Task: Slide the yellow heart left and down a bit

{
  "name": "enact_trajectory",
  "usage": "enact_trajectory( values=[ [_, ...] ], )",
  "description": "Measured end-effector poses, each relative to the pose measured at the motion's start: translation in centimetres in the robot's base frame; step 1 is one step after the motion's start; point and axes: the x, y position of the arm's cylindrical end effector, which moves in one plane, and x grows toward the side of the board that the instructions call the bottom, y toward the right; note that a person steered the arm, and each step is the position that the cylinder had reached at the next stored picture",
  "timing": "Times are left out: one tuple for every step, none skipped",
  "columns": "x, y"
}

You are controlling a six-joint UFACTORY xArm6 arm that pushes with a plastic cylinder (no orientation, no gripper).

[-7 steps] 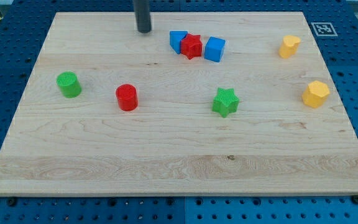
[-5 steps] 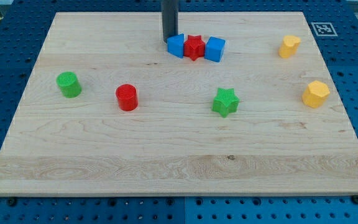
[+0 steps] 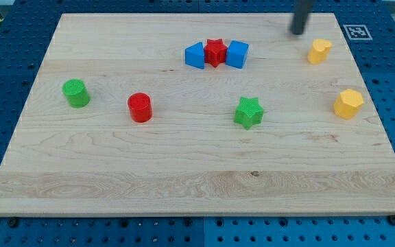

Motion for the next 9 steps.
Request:
enact_trajectory(
  values=[
    [3.9,6.8],
    [7.6,6.4],
    [7.0,-0.1],
    [6.5,-8.6],
    [6.5,-11.6],
    [4.6,-8.1],
    [2.3,-4.8],
    [-0.1,-6.5],
    [-1.3,-12.1]
  ],
)
